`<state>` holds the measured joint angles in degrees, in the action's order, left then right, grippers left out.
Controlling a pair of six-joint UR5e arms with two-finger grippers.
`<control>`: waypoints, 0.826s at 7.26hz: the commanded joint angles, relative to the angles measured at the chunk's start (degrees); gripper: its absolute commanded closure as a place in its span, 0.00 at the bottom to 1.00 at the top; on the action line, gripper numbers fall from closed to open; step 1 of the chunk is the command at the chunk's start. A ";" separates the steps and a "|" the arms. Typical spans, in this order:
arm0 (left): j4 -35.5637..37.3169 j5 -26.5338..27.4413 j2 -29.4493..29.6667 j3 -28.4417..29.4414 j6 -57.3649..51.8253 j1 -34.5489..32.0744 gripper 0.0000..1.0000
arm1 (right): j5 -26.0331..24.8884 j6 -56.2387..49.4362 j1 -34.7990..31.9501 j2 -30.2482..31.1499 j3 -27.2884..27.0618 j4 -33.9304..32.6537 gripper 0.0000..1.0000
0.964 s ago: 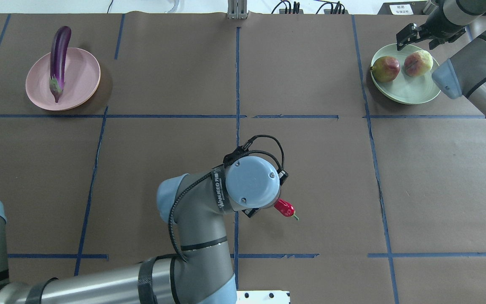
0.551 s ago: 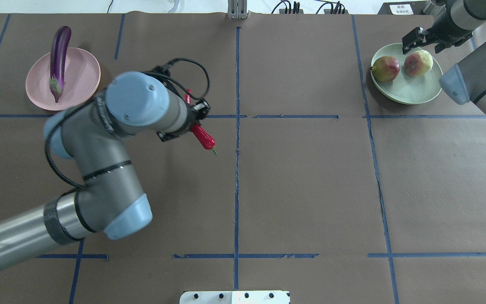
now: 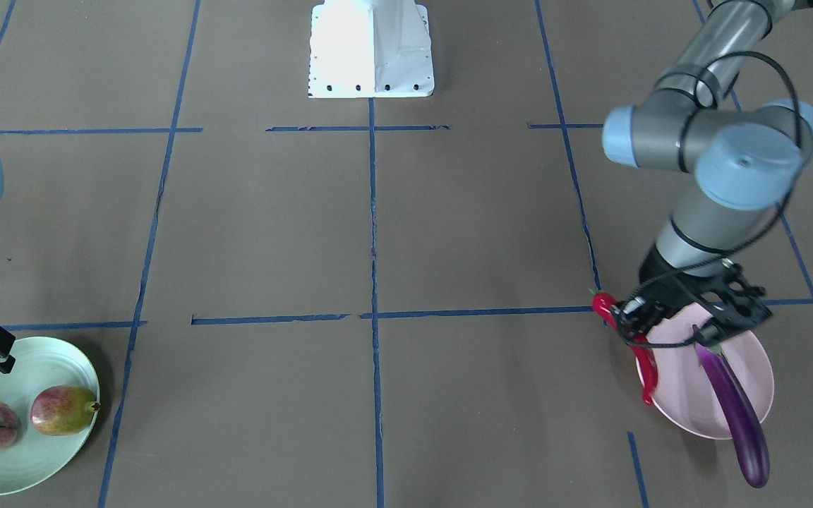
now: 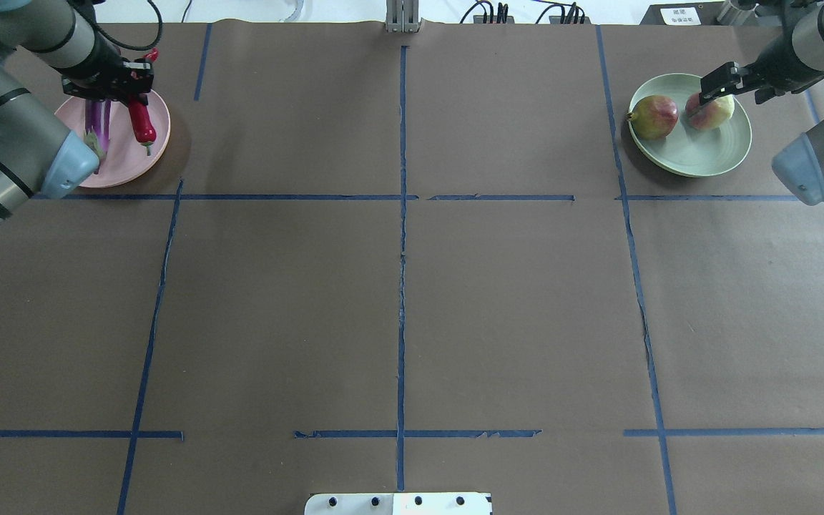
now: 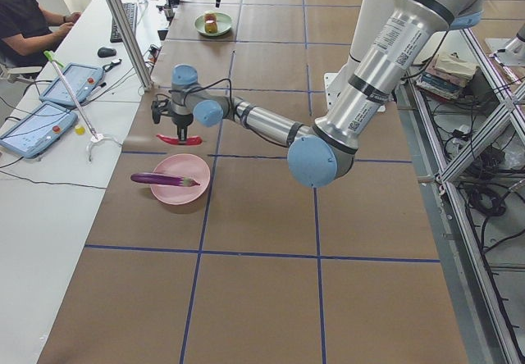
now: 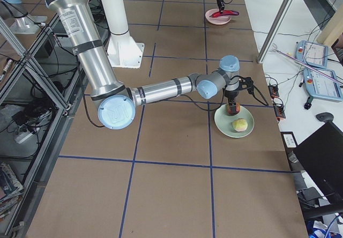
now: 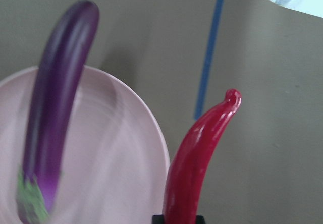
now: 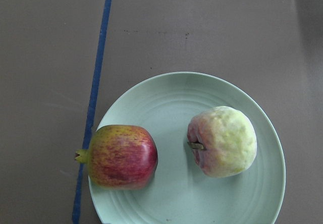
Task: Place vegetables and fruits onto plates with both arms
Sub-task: 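Carry the red chili to the pink plate with the left gripper and release it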
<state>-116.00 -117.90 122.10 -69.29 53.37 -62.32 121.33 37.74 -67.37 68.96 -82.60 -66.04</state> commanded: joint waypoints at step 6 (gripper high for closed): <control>-6.17 -12.75 -2.01 1.56 -4.15 -5.86 0.00 | 6.60 -0.56 -4.92 5.72 -6.42 -0.93 0.00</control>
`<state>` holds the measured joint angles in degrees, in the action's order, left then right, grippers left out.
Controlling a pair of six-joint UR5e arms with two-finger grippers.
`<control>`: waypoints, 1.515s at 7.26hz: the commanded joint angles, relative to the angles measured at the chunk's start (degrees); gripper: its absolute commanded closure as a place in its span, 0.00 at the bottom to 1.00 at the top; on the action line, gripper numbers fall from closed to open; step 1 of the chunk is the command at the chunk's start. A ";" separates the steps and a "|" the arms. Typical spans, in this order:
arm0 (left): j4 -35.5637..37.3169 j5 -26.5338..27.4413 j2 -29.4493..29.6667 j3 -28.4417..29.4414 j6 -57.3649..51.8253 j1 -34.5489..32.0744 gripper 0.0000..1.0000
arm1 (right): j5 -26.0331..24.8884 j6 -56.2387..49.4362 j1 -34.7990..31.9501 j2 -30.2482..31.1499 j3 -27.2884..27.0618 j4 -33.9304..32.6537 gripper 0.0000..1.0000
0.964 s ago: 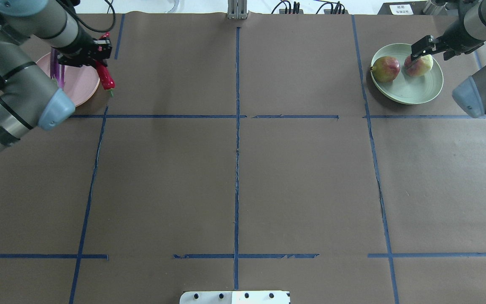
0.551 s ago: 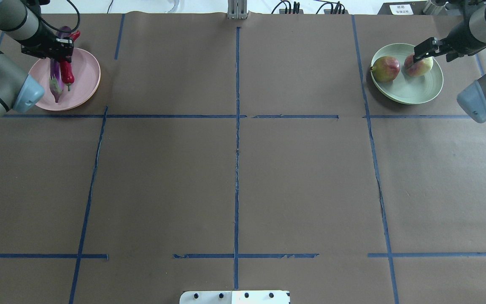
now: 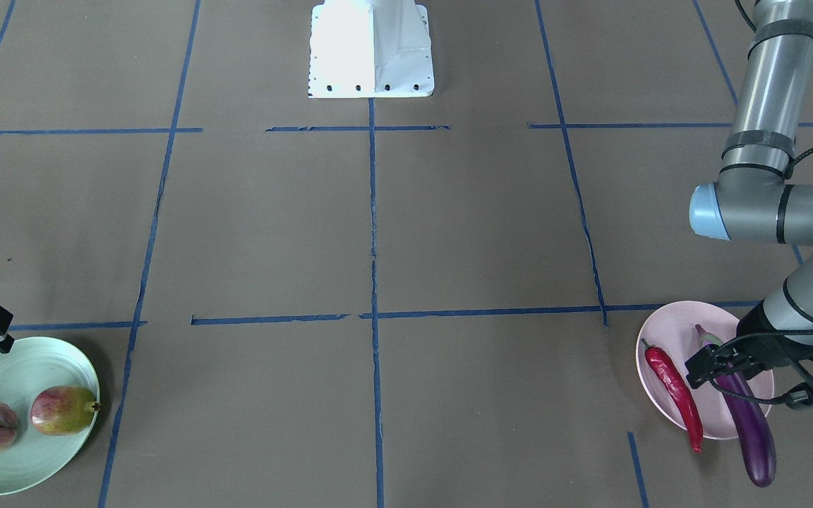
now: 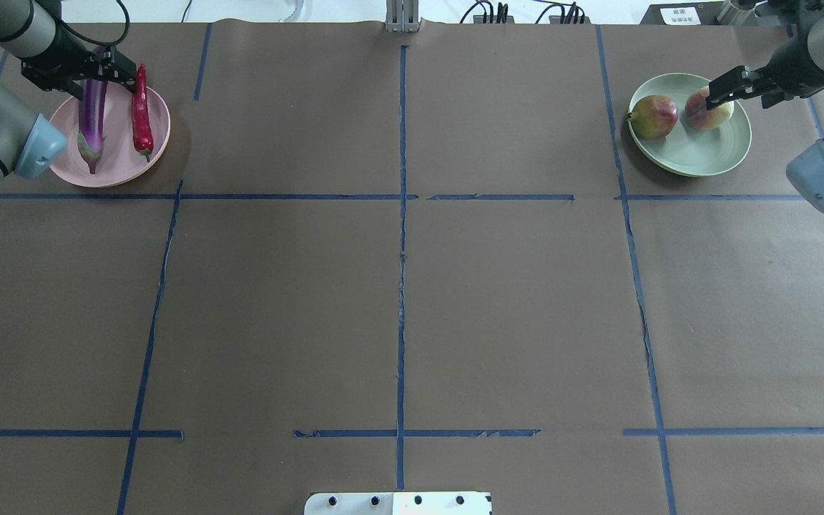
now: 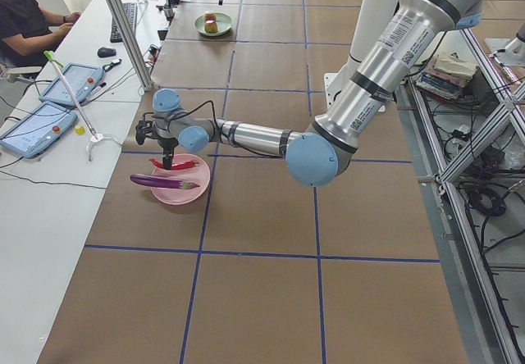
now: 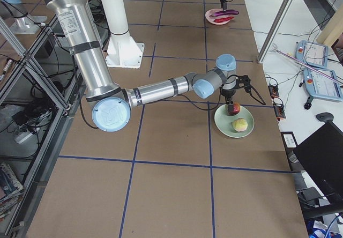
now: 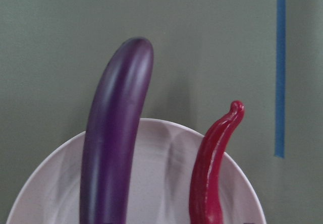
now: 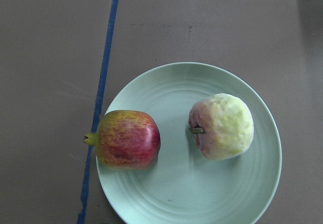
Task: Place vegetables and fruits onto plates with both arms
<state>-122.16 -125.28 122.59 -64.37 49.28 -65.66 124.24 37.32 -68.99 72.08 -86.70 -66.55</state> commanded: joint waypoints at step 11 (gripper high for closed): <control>37.34 -12.79 -21.33 -17.80 -56.34 -25.04 0.00 | 8.64 -38.90 -20.92 22.56 -14.38 -32.15 0.00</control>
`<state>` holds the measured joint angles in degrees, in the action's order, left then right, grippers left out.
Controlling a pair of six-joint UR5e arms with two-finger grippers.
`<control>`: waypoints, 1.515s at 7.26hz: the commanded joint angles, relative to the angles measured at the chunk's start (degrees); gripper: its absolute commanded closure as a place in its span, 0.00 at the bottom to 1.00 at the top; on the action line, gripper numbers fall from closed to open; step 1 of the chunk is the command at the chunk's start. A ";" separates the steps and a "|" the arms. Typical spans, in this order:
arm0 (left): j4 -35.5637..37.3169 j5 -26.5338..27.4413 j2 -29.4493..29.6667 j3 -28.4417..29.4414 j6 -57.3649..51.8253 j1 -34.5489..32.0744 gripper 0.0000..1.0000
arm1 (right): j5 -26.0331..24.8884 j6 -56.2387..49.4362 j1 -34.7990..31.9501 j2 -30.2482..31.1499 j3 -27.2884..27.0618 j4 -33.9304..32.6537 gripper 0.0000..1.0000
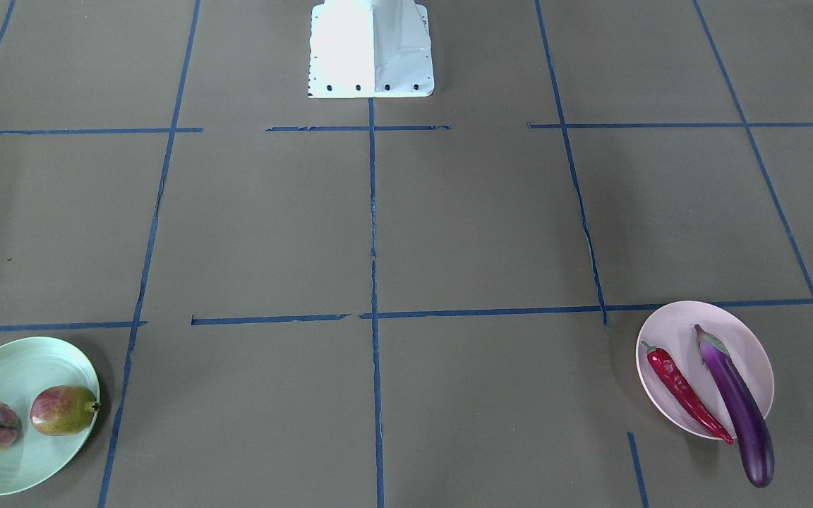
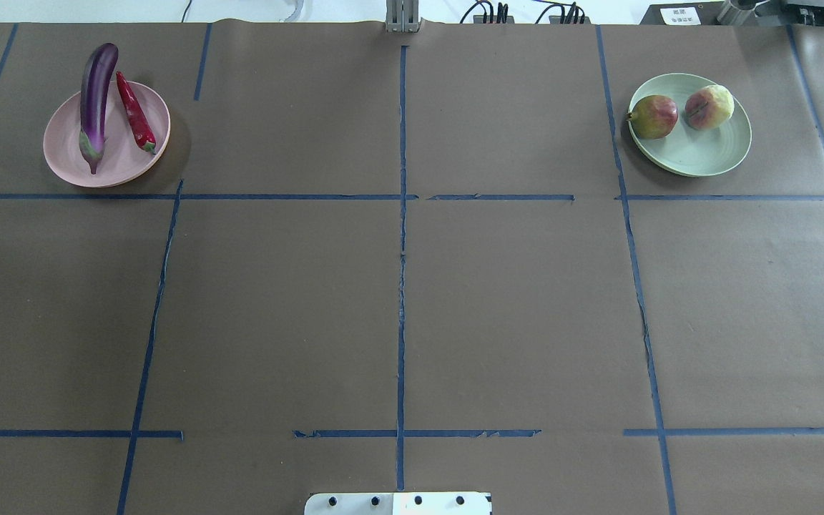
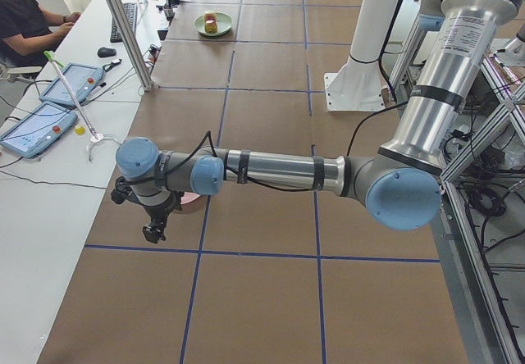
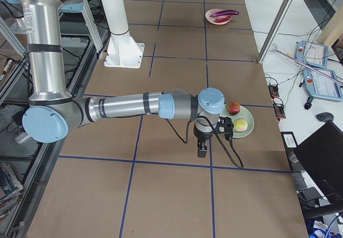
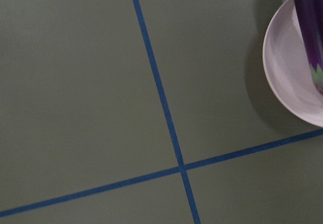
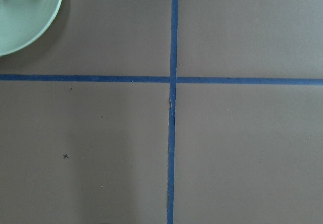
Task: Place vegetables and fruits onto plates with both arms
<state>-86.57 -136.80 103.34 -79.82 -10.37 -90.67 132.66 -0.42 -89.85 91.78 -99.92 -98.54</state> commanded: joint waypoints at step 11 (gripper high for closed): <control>-10.23 1.71 -16.57 -8.69 3.26 2.78 0.00 | 0.50 -2.75 1.43 5.34 -1.51 0.46 0.00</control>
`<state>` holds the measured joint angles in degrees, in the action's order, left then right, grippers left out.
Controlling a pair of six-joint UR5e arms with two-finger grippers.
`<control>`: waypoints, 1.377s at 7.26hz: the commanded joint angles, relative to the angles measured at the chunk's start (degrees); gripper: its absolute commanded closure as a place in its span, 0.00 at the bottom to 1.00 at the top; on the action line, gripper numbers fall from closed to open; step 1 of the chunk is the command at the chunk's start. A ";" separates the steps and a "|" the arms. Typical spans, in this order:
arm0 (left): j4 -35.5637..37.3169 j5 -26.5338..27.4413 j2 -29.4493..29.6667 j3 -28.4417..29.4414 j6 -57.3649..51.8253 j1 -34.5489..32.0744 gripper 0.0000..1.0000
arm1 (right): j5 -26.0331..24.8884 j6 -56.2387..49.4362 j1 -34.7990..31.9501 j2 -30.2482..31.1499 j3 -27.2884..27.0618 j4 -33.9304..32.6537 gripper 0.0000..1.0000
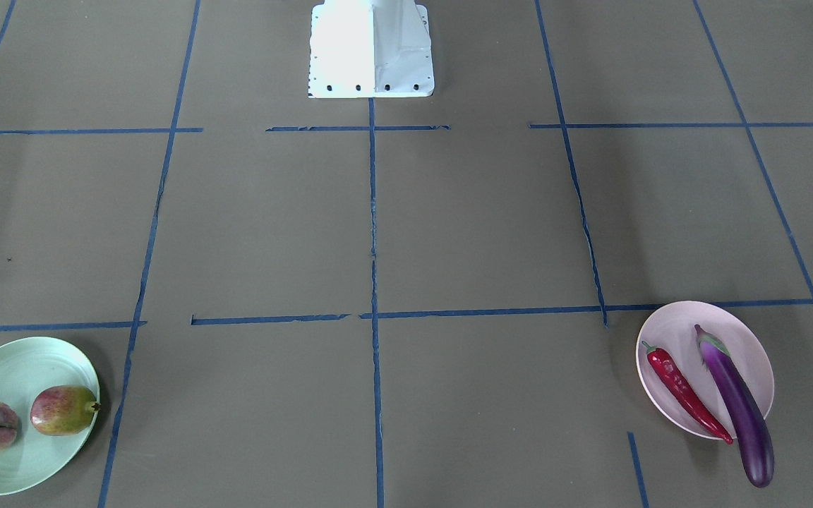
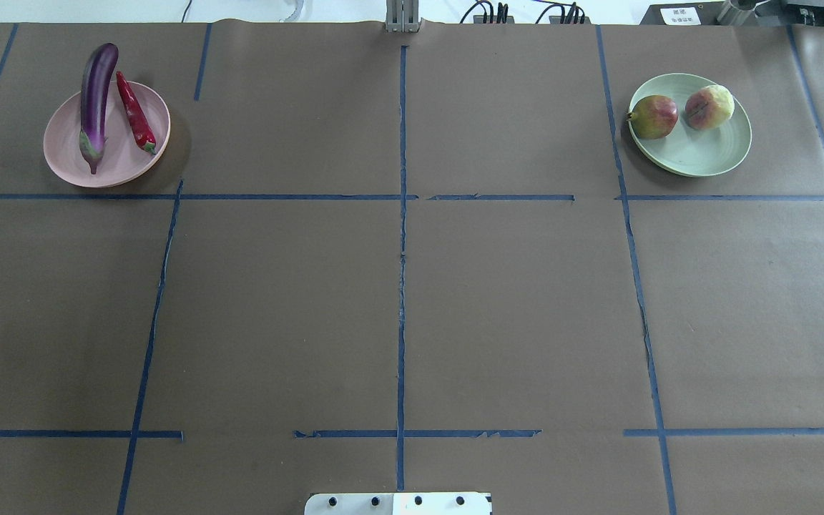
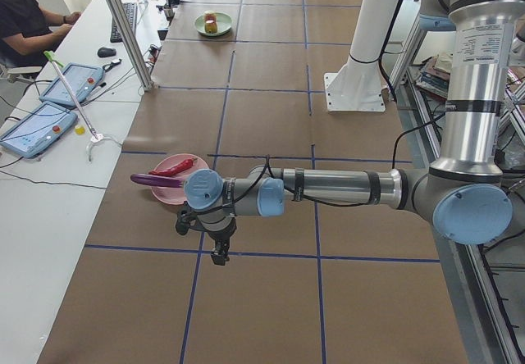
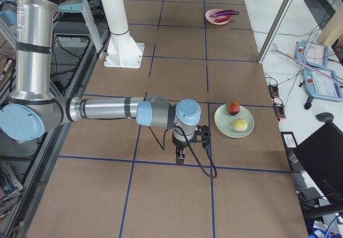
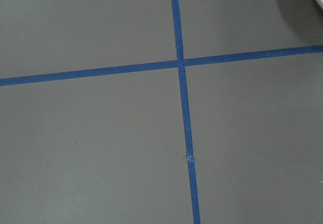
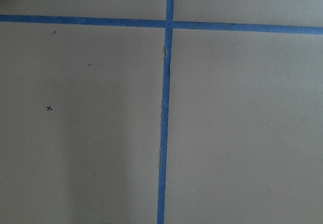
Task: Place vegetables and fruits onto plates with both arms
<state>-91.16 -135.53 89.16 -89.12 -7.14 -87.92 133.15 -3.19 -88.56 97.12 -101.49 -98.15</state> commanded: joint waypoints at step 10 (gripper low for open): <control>-7.02 0.09 -2.59 -12.38 0.02 1.17 0.00 | 1.93 0.12 0.76 0.09 0.68 1.03 0.00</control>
<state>-98.18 -135.26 87.42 -100.34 -7.11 -86.83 134.67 -3.15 -87.89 97.13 -101.07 -97.26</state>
